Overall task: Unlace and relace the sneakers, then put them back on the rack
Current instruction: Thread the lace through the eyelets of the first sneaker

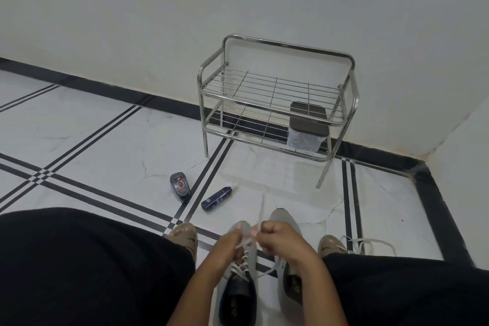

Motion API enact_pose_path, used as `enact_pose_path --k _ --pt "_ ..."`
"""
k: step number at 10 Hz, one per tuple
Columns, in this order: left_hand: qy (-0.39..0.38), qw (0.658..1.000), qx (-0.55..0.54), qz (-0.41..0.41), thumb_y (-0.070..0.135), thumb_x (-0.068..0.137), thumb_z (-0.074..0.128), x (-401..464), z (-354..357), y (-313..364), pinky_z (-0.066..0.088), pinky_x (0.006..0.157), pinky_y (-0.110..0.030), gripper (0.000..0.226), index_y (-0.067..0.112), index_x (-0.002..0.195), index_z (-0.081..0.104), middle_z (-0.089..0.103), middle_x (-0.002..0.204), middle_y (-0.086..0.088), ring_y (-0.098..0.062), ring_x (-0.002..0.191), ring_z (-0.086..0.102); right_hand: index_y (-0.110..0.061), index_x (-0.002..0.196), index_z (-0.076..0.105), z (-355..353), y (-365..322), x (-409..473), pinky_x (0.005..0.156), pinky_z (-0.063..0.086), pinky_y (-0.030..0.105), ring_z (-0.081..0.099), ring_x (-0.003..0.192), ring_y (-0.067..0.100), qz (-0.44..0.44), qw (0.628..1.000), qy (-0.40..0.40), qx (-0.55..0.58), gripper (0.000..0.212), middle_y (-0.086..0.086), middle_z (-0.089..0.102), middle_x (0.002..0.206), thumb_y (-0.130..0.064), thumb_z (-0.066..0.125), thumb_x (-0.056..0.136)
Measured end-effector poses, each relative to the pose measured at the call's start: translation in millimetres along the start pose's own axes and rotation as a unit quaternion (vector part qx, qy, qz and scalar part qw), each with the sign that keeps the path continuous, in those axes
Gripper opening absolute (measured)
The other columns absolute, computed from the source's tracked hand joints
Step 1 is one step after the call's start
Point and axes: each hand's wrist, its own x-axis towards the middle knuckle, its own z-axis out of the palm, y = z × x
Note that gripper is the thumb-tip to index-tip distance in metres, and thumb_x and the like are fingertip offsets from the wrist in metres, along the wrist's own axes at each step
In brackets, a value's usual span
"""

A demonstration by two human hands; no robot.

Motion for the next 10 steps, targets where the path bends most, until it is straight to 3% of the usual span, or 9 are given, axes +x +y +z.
enact_pose_path --k 1,2,4,5,6,7,8,9,10 --pt "0.014 0.998 -0.045 -0.035 0.031 0.098 0.042 13 -11 7 0.033 0.049 -0.022 0.032 0.009 0.097 0.066 0.056 0.05 -0.004 -0.014 0.045 0.041 -0.026 0.068 0.068 -1 15 20 0.065 0.051 0.026 0.06 0.066 0.013 0.019 0.95 0.044 -0.309 0.019 -0.002 0.064 0.068 -0.024 0.064 0.087" --pt "-0.075 0.986 -0.129 -0.074 0.025 0.098 0.044 6 -4 10 0.046 0.061 -0.025 0.028 0.007 0.1 0.064 0.071 0.084 -0.016 -0.021 0.064 0.063 -0.03 0.093 0.076 14 22 28 0.065 0.05 0.025 0.061 0.075 0.016 -0.038 0.939 0.128 -0.316 0.021 0.002 0.064 0.088 -0.024 0.056 0.091" --pt "0.051 0.938 -0.331 -0.089 0.03 0.102 0.036 16 -15 5 0.046 0.076 -0.031 0.039 0.001 0.117 0.059 0.067 0.11 -0.014 -0.019 0.089 0.061 -0.023 0.101 0.076 16 36 36 0.077 0.044 0.005 0.053 0.095 0.003 -0.084 0.974 0.175 -0.113 0.015 -0.008 0.054 0.104 -0.024 0.066 0.09" --pt "0.229 0.965 0.03 -0.127 0.005 0.085 0.055 1 -37 28 0.032 0.112 -0.032 0.054 0.003 0.137 0.042 0.044 0.142 -0.01 -0.018 0.134 0.041 -0.012 0.104 0.074 4 52 34 0.075 0.048 0.014 0.06 0.091 0.013 0.013 0.957 0.281 0.068 0.018 0.0 0.066 0.103 -0.019 0.065 0.09" --pt "0.407 0.78 -0.472 -0.057 0.021 0.1 0.04 -2 -53 20 0.032 0.109 -0.032 0.048 0.004 0.144 0.03 0.043 0.132 -0.013 -0.025 0.135 0.039 0.0 0.093 0.07 -13 87 30 0.05 0.05 0.025 0.059 0.069 0.024 0.163 0.845 0.448 0.244 0.013 0.009 0.062 0.074 -0.01 0.062 0.091" --pt "0.48 0.831 -0.268 -0.088 0.011 0.099 0.037 14 -45 -5 0.032 0.109 -0.048 0.06 0.011 0.152 0.009 0.017 0.153 -0.023 -0.04 0.136 0.032 0.012 0.108 0.063 -10 116 32 0.054 0.053 0.033 0.061 0.078 0.033 0.247 0.812 0.474 0.234 0.024 0.018 0.059 0.079 -0.006 0.059 0.092" --pt "0.411 0.905 0.052 -0.095 0.001 0.092 0.047 26 -21 -29 0.04 0.1 -0.046 0.076 0.025 0.152 0.009 0.0 0.156 -0.02 -0.044 0.13 0.035 -0.002 0.126 0.049 15 122 35 0.07 0.056 0.045 0.06 0.092 0.038 0.259 0.836 0.482 -0.044 0.048 0.021 0.052 0.117 -0.016 0.067 0.085" --pt "0.281 0.919 0.273 -0.039 0.004 0.089 0.048 37 -8 -56 0.048 0.092 -0.036 0.055 0.024 0.141 0.042 0.045 0.138 -0.014 -0.029 0.115 0.053 -0.018 0.13 0.05 35 115 41 0.081 0.053 0.04 0.056 0.105 0.03 0.108 0.869 0.378 -0.3 0.044 0.011 0.053 0.122 -0.013 0.057 0.087" --pt "0.121 0.908 0.392 -0.083 0.017 0.094 0.039 33 1 -67 0.032 0.108 -0.039 0.032 0.029 0.118 0.056 0.06 0.125 -0.006 -0.023 0.117 0.054 -0.026 0.104 0.063 49 118 48 0.086 0.047 0.027 0.058 0.109 0.024 0.128 0.937 0.09 -0.312 0.021 0.005 0.062 0.119 -0.022 0.049 0.089"
